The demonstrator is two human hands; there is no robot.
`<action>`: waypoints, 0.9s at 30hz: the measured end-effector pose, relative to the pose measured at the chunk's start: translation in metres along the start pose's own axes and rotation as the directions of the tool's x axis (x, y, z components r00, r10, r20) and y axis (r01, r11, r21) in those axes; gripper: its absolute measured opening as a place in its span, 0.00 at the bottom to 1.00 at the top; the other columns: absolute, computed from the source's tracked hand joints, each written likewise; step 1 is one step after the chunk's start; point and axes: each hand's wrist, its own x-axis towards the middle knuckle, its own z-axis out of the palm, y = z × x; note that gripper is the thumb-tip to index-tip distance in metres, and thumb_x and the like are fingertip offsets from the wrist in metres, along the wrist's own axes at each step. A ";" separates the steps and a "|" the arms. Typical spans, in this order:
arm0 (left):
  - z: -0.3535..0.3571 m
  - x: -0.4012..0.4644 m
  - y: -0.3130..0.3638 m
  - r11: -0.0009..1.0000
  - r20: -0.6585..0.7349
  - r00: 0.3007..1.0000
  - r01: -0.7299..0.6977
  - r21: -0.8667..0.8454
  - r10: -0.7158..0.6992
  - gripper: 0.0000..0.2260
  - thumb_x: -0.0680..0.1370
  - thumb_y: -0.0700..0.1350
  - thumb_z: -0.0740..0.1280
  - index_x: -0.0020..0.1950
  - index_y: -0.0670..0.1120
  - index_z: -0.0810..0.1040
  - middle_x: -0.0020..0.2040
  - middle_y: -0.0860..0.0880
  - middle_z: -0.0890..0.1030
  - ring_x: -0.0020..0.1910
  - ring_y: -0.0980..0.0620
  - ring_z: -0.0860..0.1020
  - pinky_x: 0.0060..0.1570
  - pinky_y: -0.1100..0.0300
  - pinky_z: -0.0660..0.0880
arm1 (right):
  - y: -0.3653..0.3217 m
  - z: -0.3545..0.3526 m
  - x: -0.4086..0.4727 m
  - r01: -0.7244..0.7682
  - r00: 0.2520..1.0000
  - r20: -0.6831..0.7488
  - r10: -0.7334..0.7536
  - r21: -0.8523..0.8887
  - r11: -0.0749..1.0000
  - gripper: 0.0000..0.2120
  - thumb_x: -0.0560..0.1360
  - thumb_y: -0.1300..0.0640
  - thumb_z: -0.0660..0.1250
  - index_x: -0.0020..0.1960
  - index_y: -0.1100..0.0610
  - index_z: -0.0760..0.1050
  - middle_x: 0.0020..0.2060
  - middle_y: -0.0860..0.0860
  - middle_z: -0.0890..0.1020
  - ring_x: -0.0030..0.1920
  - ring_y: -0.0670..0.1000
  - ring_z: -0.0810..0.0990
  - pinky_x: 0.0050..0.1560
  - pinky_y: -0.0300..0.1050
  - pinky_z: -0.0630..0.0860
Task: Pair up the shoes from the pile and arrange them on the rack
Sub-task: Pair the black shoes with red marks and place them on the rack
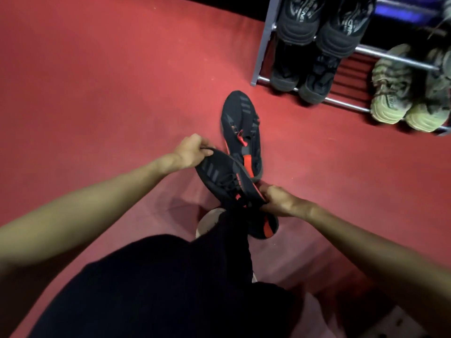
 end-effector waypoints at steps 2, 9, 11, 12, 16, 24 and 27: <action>-0.005 0.003 0.008 0.996 -0.067 0.998 -0.011 -0.091 0.005 0.10 0.77 0.40 0.66 0.57 0.40 0.81 0.55 0.42 0.83 0.54 0.49 0.80 0.54 0.63 0.70 | 0.005 -0.005 -0.002 0.040 0.998 -0.058 -0.035 0.094 0.995 0.24 0.69 0.62 0.67 0.65 0.57 0.72 0.59 0.55 0.80 0.59 0.54 0.79 0.62 0.47 0.74; -0.018 0.013 0.052 0.819 -0.166 0.983 -0.028 -0.573 -0.083 0.16 0.81 0.38 0.59 0.67 0.35 0.71 0.52 0.45 0.77 0.50 0.52 0.75 0.49 0.62 0.74 | 0.030 -0.041 -0.026 0.025 0.933 -0.352 0.069 0.257 0.966 0.15 0.75 0.55 0.60 0.60 0.56 0.76 0.54 0.57 0.83 0.56 0.57 0.80 0.60 0.56 0.75; -0.010 0.017 0.056 0.871 -0.119 0.989 0.022 -0.491 -0.092 0.18 0.79 0.36 0.61 0.69 0.38 0.69 0.58 0.41 0.78 0.55 0.49 0.76 0.55 0.60 0.73 | 0.039 -0.050 -0.032 -0.011 0.896 -0.421 0.143 0.301 0.954 0.11 0.78 0.59 0.60 0.58 0.59 0.76 0.49 0.58 0.83 0.46 0.55 0.79 0.51 0.48 0.77; -0.004 0.018 0.057 0.899 -0.095 0.990 0.050 -0.436 -0.101 0.19 0.77 0.36 0.64 0.68 0.39 0.69 0.59 0.41 0.78 0.58 0.47 0.77 0.58 0.57 0.73 | 0.042 -0.054 -0.035 -0.020 0.881 -0.437 0.182 0.349 0.937 0.09 0.79 0.61 0.60 0.56 0.61 0.76 0.45 0.58 0.81 0.40 0.54 0.77 0.42 0.42 0.77; 0.026 0.013 0.064 0.957 0.011 0.989 0.144 -0.252 -0.146 0.17 0.74 0.39 0.70 0.62 0.41 0.72 0.51 0.46 0.75 0.54 0.50 0.75 0.46 0.62 0.69 | 0.066 -0.059 -0.030 -0.065 0.836 -0.462 0.294 0.450 0.891 0.09 0.79 0.62 0.58 0.53 0.62 0.76 0.42 0.57 0.77 0.42 0.52 0.74 0.44 0.44 0.71; 0.079 0.028 0.057 0.901 0.106 0.926 0.377 -0.217 -0.362 0.35 0.68 0.52 0.76 0.67 0.38 0.67 0.63 0.43 0.75 0.59 0.44 0.78 0.55 0.51 0.77 | 0.095 -0.062 -0.013 -0.150 0.765 -0.457 0.454 0.559 0.816 0.15 0.81 0.56 0.57 0.51 0.67 0.76 0.43 0.63 0.78 0.46 0.59 0.76 0.46 0.47 0.68; 0.082 0.030 0.060 0.863 0.122 0.920 0.393 -0.317 -0.373 0.22 0.69 0.47 0.76 0.60 0.42 0.77 0.53 0.46 0.81 0.48 0.48 0.79 0.44 0.51 0.79 | 0.098 -0.056 -0.015 -0.167 0.748 -0.442 0.495 0.596 0.785 0.17 0.81 0.54 0.57 0.59 0.66 0.76 0.55 0.64 0.81 0.57 0.62 0.78 0.53 0.48 0.71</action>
